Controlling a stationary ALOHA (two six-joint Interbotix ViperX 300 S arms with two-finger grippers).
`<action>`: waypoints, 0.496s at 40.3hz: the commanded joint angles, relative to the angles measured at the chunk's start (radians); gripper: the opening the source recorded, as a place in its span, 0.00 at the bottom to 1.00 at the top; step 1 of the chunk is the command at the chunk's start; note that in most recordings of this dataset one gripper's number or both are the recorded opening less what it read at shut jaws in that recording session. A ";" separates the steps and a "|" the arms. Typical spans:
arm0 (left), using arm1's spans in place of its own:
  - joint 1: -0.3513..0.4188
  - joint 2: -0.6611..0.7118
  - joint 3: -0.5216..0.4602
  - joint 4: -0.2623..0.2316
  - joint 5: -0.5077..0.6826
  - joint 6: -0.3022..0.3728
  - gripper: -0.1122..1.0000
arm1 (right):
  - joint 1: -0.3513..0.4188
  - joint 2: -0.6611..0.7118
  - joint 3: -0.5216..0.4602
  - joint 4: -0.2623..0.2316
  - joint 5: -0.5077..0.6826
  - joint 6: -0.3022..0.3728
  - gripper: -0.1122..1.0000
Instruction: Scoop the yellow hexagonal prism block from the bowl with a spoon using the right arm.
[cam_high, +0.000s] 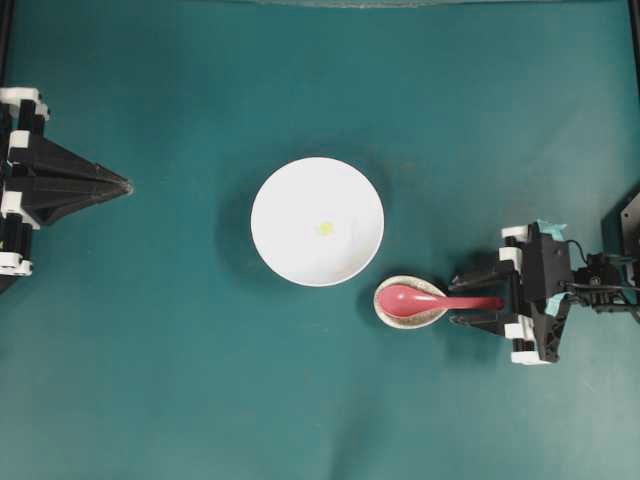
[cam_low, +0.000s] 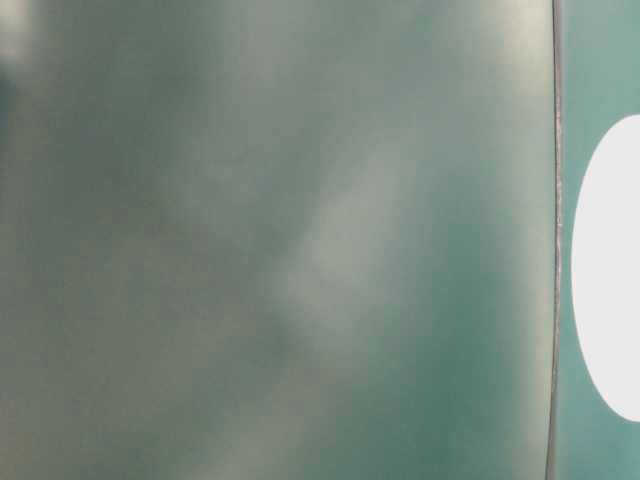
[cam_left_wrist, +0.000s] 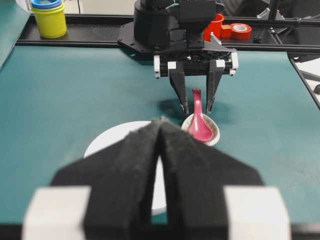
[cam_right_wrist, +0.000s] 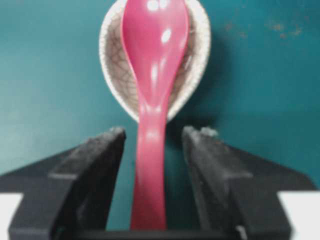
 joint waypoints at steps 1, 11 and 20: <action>0.002 0.006 -0.015 0.002 -0.005 -0.005 0.11 | 0.003 -0.014 -0.002 0.002 -0.025 0.002 0.61; 0.002 0.006 -0.015 0.003 -0.005 -0.006 0.11 | 0.003 -0.014 0.009 0.002 -0.063 0.005 0.61; 0.002 0.006 -0.015 0.002 -0.005 -0.006 0.11 | 0.011 -0.014 0.038 0.000 -0.133 0.029 0.61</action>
